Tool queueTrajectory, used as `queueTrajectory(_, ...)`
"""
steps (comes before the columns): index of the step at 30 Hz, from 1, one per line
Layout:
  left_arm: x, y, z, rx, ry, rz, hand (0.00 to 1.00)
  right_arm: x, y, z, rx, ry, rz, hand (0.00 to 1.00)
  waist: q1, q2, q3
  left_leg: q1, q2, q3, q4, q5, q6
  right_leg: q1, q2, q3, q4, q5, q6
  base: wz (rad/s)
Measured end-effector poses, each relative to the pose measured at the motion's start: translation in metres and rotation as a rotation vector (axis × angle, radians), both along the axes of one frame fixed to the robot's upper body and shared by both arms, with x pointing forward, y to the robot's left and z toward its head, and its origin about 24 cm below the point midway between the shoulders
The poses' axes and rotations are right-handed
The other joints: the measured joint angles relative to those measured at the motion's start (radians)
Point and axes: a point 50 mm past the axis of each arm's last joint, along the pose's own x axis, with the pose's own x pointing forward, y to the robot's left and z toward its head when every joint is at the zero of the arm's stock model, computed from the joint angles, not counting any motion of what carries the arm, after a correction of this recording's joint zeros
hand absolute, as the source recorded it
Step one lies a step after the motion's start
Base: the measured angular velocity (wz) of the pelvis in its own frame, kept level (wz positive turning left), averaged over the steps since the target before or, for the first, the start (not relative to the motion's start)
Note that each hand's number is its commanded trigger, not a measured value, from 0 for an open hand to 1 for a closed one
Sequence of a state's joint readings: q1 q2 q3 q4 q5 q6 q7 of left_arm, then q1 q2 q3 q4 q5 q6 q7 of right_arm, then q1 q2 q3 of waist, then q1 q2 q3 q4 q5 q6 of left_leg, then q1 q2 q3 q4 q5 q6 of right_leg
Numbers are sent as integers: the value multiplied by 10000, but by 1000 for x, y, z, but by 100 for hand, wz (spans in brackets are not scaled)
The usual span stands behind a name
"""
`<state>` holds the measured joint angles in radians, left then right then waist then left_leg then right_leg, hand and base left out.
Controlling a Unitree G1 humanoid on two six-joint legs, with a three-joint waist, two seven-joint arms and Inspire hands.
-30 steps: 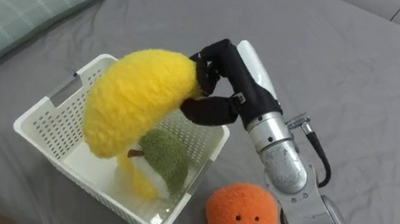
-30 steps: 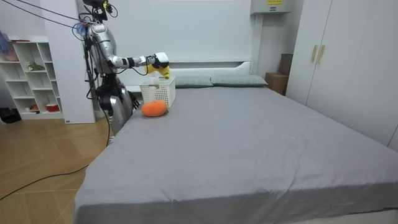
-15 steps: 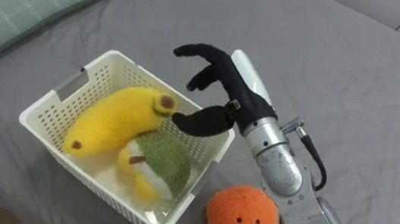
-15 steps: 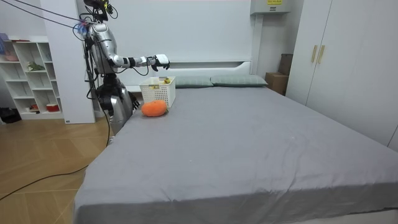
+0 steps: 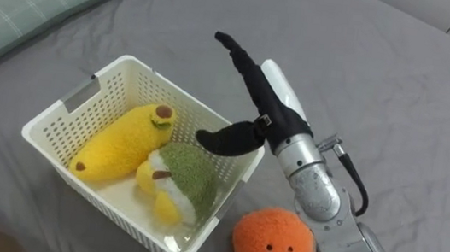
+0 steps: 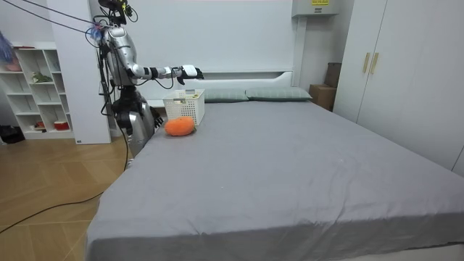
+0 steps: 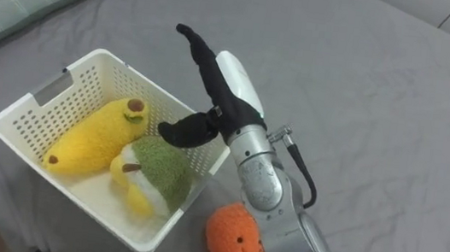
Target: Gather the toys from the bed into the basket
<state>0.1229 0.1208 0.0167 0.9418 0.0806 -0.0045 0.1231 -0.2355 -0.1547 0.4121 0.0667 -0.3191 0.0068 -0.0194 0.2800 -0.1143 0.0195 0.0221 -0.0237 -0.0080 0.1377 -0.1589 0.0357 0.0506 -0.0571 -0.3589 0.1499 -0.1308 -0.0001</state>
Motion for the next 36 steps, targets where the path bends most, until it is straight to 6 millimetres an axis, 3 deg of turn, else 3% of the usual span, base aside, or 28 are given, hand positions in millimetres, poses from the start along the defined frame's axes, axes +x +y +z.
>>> queueTrajectory(8, 0, 0, 0, 9, -13, -24, 0, 1, -4, -5, -14, 54, -300, 0, -46, 86, 0, 3, 3, 15, 72, 1, 2, 31, -8, -1, 0, 0, 0, 0)
queueTrajectory(15, -3, -3, -2, -89, 103, 94, 0, 6, -23, -17, 176, 364, -1341, 0, -383, 324, -60, 5, -30, 33, 137, 15, 23, 73, -42, 11, 9, 0, 0, 0)
queueTrajectory(26, -12, 4, -2, -47, 220, 612, 0, -3, -56, -29, 1522, 1036, -2891, 0, -630, 282, -113, 74, -4, 250, 140, 13, 23, 25, -12, 309, 26, 9, -5, -6)
queueTrajectory(28, -18, 5, -3, -15, 338, 733, 0, -8, -61, -36, 1608, 1301, -3097, 0, -850, 273, -155, 95, 6, 297, 131, 13, 23, 30, -10, 331, 33, 8, -5, -2)
queueTrajectory(36, -29, 7, -5, 24, 586, 901, 0, -14, -81, -49, 2040, 1817, -4067, 0, -1224, 353, -131, 241, 105, 501, 48, 2, 22, 33, 33, 574, 77, 13, -13, -9)
